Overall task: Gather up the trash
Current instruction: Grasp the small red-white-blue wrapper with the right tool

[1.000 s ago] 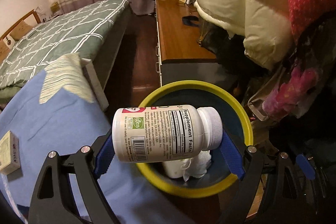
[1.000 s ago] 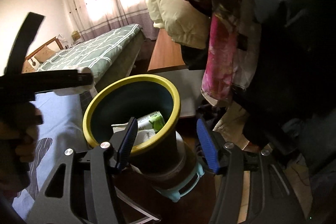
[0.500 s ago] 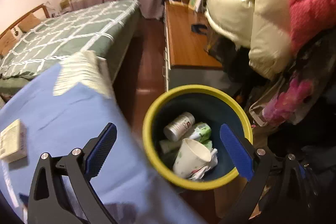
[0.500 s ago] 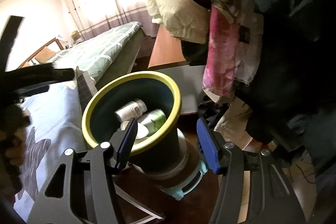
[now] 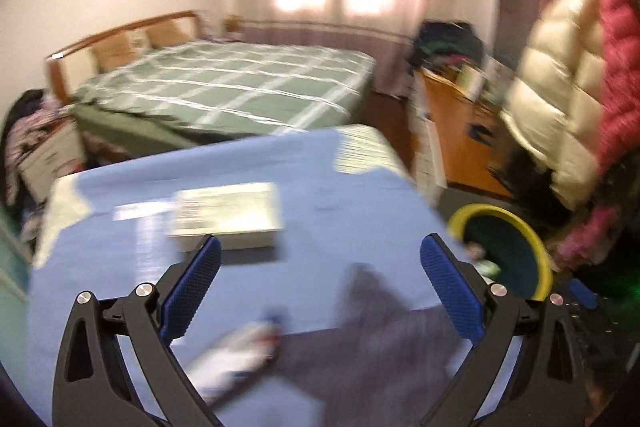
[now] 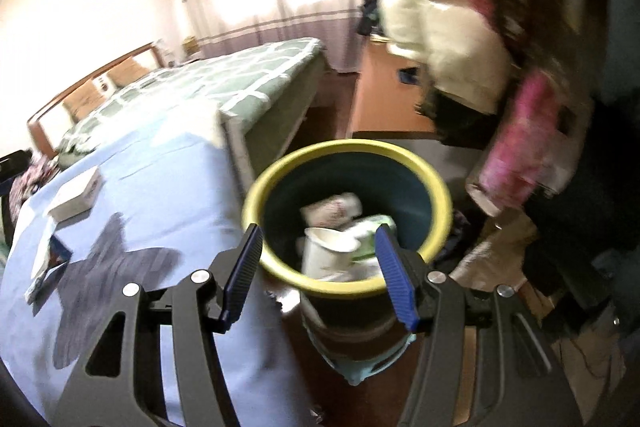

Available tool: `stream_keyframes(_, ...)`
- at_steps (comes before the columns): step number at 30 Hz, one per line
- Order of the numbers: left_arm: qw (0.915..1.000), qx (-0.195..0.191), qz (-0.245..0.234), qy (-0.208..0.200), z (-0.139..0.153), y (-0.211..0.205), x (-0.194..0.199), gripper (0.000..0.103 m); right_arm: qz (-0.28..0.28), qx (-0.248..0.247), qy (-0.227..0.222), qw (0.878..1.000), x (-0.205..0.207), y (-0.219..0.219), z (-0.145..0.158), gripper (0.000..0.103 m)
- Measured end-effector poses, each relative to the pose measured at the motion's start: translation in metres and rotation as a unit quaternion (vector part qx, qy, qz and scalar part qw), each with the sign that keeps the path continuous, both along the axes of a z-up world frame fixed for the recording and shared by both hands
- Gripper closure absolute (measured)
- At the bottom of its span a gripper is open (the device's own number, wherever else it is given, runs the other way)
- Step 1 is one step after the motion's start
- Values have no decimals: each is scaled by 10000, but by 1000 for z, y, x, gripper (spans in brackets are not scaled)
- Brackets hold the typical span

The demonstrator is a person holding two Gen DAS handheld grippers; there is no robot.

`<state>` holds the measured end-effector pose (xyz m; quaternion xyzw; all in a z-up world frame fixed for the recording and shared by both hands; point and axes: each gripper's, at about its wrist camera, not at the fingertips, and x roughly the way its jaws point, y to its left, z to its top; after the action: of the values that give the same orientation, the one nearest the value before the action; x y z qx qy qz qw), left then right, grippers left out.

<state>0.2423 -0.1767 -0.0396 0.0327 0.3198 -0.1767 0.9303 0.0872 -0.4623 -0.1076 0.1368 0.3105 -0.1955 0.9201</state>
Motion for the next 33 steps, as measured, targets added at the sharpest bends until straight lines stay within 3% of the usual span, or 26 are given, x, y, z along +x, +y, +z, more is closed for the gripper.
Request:
stream_keyframes(4,9963,-20,831,-215,-4,73,9,5,476,-102,37,9988,27,43,6,47)
stream_keyframes(9,9847,-90,1707,-330,-17,162,20,5,1095,-79,90,9939,61,101,9,47)
stream_keyframes(14,9691,19,2404,-545,-35,216,24,5,1648,68,43,9863,90,163,16,47)
stream_keyframes(17,9643,-84,2617,-390,-49,245,27,5,1887,-9,39,9820,106,198,18,47)
stream_keyframes(21,9612,-117,2749,-197,-60,262,28,5,2081,4,257,9778,127,229,10,47)
stream_keyframes(29,9627,-75,2696,-202,-58,238,22,5,2227,227,829,9711,151,248,-19,47)
stream_keyframes(33,9651,-9,2610,-195,-60,230,22,5,2302,334,907,9683,153,251,-26,60)
